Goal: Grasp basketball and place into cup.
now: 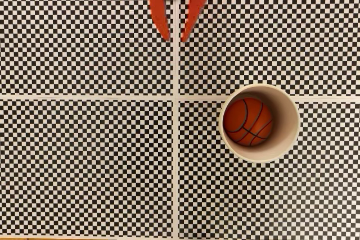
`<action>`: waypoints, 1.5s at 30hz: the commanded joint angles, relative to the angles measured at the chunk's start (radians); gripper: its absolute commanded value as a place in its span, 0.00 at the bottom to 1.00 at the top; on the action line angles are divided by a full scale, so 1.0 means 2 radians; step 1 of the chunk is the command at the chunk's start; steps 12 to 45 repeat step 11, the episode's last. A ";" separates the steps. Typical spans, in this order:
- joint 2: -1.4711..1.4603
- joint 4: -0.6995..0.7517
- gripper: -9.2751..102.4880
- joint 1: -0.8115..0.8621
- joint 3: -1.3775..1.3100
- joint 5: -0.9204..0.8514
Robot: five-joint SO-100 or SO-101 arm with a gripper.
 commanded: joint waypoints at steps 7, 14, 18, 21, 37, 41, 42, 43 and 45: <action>0.007 -0.036 0.08 0.011 0.055 -0.009; 0.007 -0.047 0.08 0.012 0.067 -0.014; 0.007 -0.047 0.08 0.012 0.067 -0.014; 0.007 -0.047 0.08 0.012 0.067 -0.014; 0.007 -0.047 0.08 0.012 0.067 -0.014; 0.007 -0.047 0.08 0.012 0.067 -0.014; 0.007 -0.047 0.08 0.012 0.067 -0.014; 0.007 -0.047 0.08 0.012 0.067 -0.014; 0.007 -0.047 0.08 0.012 0.067 -0.014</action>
